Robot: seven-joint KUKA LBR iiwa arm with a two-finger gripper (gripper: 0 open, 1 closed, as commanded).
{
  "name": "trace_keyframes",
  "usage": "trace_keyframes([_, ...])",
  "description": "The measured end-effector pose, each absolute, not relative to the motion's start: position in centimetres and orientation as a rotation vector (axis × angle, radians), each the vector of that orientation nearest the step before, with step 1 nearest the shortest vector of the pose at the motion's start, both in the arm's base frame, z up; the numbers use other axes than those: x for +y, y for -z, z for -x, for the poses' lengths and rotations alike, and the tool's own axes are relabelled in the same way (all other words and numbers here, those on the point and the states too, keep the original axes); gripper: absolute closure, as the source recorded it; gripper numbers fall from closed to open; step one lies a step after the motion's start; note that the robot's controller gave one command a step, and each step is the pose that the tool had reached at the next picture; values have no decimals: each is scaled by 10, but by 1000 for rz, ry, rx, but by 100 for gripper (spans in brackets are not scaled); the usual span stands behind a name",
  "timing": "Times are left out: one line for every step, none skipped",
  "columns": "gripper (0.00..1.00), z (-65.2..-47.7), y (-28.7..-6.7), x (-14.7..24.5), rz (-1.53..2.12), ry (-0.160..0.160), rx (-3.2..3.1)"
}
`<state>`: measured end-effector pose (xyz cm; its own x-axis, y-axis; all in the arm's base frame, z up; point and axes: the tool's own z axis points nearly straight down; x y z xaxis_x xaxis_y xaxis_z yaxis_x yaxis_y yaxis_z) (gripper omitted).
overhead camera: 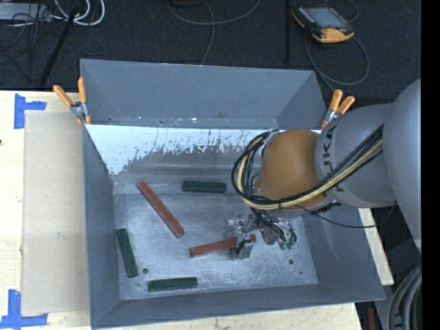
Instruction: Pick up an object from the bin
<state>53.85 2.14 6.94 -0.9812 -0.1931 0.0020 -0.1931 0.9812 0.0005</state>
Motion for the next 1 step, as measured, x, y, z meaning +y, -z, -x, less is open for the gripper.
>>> trace_keyframes([100, -509, -83, -40, -979, -1, -2981])
